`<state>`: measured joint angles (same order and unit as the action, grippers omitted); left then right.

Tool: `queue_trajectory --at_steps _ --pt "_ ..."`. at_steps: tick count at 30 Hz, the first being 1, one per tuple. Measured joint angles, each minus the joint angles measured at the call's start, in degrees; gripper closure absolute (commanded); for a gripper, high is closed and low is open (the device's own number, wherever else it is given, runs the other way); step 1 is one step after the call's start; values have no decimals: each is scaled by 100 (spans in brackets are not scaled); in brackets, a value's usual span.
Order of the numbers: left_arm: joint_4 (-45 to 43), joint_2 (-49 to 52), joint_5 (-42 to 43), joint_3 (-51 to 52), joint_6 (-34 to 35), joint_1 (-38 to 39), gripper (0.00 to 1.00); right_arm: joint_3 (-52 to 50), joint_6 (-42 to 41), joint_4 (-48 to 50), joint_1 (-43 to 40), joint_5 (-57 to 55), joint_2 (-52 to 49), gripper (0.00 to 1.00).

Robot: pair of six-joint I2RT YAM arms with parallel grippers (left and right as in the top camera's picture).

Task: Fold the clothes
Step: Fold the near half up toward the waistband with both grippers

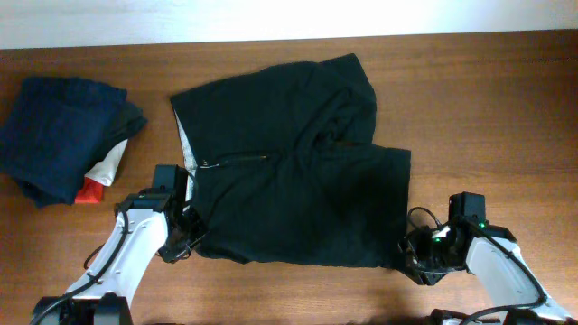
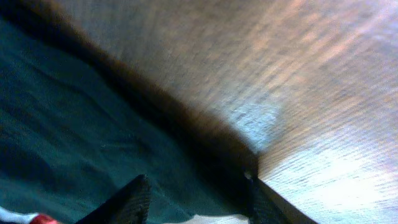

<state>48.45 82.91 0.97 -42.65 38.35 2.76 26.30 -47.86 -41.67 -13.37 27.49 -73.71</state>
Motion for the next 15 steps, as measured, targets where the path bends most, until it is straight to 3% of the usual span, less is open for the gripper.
queue_trajectory --at_steps 1,3,4,11,15 --pt "2 0 2 0 0 0 100 -22 13 85 0 42 -7 68" --pt "20 0 0 0 0 0 100 -50 24 188 0 46 -22 94" --pt "33 0 0 0 0 0 100 -76 42 262 0 13 -28 96" --pt "48 0 37 -13 -107 0 100 -76 273 769 0 -92 -61 96" --pt "402 0 184 -420 -616 33 100 675 719 -59 0 -588 -179 96"
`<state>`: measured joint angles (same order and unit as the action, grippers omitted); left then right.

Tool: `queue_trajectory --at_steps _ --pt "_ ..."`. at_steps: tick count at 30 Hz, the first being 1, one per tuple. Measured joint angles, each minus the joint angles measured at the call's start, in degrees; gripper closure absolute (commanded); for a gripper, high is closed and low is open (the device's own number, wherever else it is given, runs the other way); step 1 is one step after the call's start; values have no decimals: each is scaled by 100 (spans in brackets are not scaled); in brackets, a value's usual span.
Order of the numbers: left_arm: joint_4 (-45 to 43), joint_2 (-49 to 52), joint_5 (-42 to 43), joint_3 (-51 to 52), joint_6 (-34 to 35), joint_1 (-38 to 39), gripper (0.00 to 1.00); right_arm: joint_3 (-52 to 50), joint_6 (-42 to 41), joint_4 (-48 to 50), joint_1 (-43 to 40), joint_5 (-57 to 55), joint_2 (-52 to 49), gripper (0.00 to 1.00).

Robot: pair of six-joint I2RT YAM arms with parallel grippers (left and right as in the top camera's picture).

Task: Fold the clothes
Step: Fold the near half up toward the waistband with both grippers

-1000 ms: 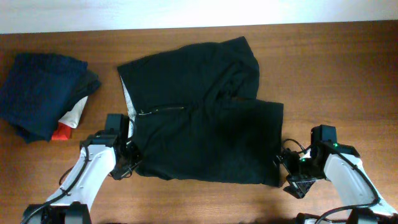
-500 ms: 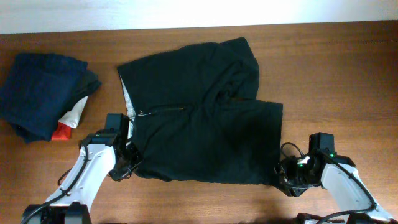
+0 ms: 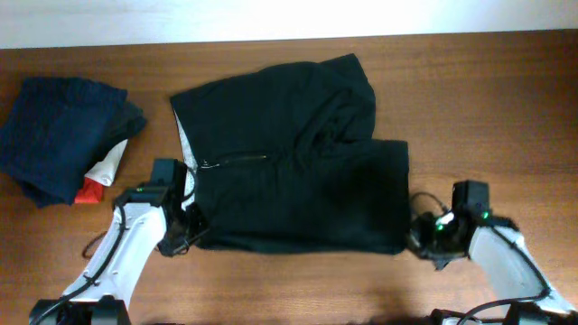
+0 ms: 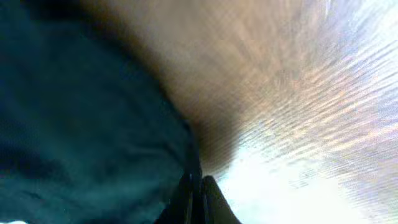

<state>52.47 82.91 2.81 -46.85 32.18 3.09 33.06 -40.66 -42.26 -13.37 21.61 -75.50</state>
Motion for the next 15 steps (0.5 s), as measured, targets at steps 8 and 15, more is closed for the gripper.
queue_trajectory --at_steps 8,15 --pt "1582 -107 317 -1974 -866 522 100 3506 1287 -2083 39 -835 -33 96" --pt "2844 -645 483 -3609 -1014 557 100 5206 1740 -3609 66 -1231 -2 96"
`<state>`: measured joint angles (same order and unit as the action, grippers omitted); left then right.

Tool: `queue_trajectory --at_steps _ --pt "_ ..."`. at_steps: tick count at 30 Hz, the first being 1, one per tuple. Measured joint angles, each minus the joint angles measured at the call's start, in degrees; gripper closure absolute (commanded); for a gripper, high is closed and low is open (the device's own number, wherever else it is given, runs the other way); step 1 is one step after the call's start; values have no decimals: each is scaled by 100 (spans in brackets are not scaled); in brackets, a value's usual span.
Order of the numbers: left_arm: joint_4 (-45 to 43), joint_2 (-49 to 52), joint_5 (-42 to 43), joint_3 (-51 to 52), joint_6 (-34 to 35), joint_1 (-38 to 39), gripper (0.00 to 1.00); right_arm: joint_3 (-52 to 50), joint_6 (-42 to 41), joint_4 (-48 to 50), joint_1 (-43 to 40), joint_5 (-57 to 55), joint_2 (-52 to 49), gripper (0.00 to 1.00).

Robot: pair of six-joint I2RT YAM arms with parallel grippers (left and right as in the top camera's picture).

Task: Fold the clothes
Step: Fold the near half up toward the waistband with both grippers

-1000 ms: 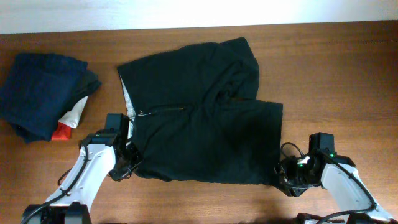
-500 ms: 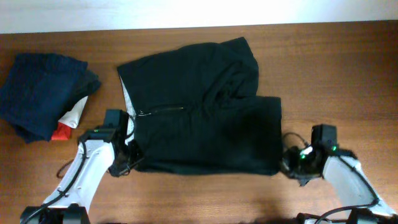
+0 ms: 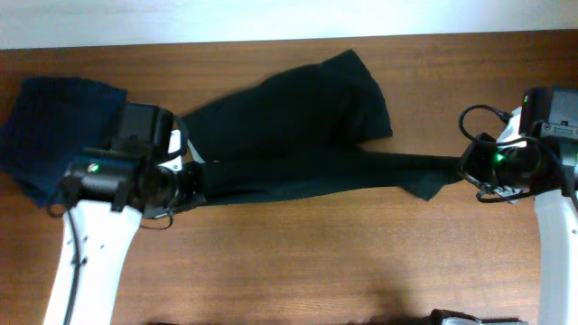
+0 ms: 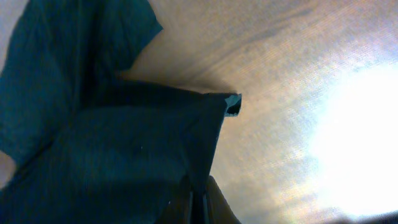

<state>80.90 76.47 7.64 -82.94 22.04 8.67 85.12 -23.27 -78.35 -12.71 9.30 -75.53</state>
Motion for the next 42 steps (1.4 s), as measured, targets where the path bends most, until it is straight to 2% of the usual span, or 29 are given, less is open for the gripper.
queue_trajectory --at_steps 5,11,15,21,27,32,33,35,36,37,38,39,42 --pt "107 -597 81 -273 0 9 100 348 334 81 13 -37 0 96" --pt "-332 -455 -42 -280 74 31 100 479 745 1325 57 382 -79 96" --pt "-831 127 -588 -295 564 31 100 533 848 2232 337 684 -752 96" --pt "-1770 1204 -1292 -295 1161 -24 100 538 883 3311 964 479 -2111 96" --pt "-2514 2087 -1628 -295 1534 -225 100 538 896 4430 1484 341 -3069 96" --pt "-2896 2579 -1705 -295 1856 -455 99 538 894 5554 1749 319 -3362 96" --pt "-2955 2662 -1711 -295 1895 -501 98 538 890 5705 1779 317 -3386 85" --pt "-3056 2824 -1716 -295 1961 -577 60 542 892 6129 1825 317 -3460 6" --pt "-3062 2887 -1718 -295 1998 -599 34 542 876 6258 1853 295 -3499 1" --pt "-3071 2935 -1733 -295 1985 -616 15 542 876 6356 1871 295 -3526 1" --pt "-3110 2977 -1738 -295 2022 -636 13 542 874 6387 1886 280 -3547 1" --pt "-3128 2999 -1742 -295 2028 -662 7 542 872 6354 1893 275 -3560 1" --pt "-3143 3016 -1759 -295 2068 -831 2 542 898 6074 1893 256 -3576 1"
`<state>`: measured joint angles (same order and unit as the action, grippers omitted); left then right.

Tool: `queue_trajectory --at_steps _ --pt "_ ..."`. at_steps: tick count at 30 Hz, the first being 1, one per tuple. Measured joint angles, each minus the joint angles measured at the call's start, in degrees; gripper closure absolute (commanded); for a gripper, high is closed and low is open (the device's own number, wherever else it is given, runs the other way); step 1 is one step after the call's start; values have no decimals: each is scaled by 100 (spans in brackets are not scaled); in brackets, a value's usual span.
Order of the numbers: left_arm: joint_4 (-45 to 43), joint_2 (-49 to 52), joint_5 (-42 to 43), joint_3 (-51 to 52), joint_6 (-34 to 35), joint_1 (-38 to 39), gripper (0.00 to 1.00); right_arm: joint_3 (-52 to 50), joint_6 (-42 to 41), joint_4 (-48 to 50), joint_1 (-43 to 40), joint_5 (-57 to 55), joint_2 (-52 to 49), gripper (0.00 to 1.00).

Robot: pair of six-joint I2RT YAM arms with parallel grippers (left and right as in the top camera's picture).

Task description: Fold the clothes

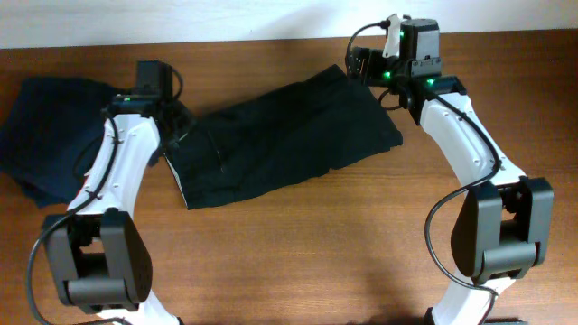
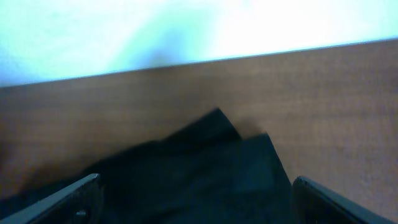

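The black shorts (image 1: pixel 289 135) lie folded in half across the back middle of the table, a pale lining strip showing at their near left edge. My right gripper (image 1: pixel 359 65) is over the far right corner of the shorts (image 2: pixel 205 168). It (image 2: pixel 196 190) is open, its fingers (image 2: pixel 81 193) set wide apart with nothing between them. My left gripper (image 1: pixel 173 122) is at the shorts' far left edge; its jaws are hidden under the wrist.
A pile of dark blue clothes (image 1: pixel 45 135) lies at the far left of the wooden table (image 1: pixel 361 244). The table's back edge meets a white wall (image 2: pixel 186 31) just behind the right gripper. Both arms reach along the sides toward the back.
The shorts hung stretched between both grippers above the table's middle. Now they lie folded at the back, and the right gripper has let go and stands open there. Both arms have moved to the back.
The shorts lay spread flat with both grippers at their near corners, the right one open around the hem. Then the right gripper was shut on the hem. Then both held the shorts lifted and stretched. Now the near half lies folded over the far half.
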<state>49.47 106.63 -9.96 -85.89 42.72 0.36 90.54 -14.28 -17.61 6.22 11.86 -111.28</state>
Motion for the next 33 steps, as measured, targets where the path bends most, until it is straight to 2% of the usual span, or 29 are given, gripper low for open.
queue_trajectory --at_steps 1,3,5,8,9,13,16,19,20,23,24,28,31,33 --pt "0 0 2 0 11 -103 2 4 -4 -225 0 0 -2 1" --pt "11 0 24 0 7 -291 2 11 72 -741 0 -4 -2 14" --pt "22 0 92 0 -2 -442 2 11 254 -1108 0 -20 -24 24" --pt "129 0 339 0 -136 -520 1 7 518 -1591 0 -35 -153 49" --pt "175 0 385 0 -157 -505 1 0 584 -1624 0 -42 -203 51" --pt "236 50 546 7 -293 -367 1 -28 717 -1659 0 -39 -605 49" --pt "232 216 713 155 -391 -258 1 -76 774 -1799 0 -39 -951 37" --pt "234 463 968 269 -457 -199 1 -94 804 -2452 0 -111 -1056 38" --pt "234 520 1040 282 -494 -195 1 -98 813 -2649 0 -155 -1056 43" --pt "232 588 1191 297 -719 -129 2 -111 798 -3427 -7 -463 -1056 43" --pt "221 588 1215 297 -789 -105 3 -116 715 -3956 -31 -715 -1056 43" --pt "219 588 1281 291 -1558 151 3 -140 496 -4795 -184 -1119 -1060 43" --pt "192 588 1272 234 -1923 260 3 -146 435 -4859 -498 -1165 -1060 32" --pt "133 588 1252 208 -1958 256 3 -149 437 -4817 -573 -1029 -1058 28"
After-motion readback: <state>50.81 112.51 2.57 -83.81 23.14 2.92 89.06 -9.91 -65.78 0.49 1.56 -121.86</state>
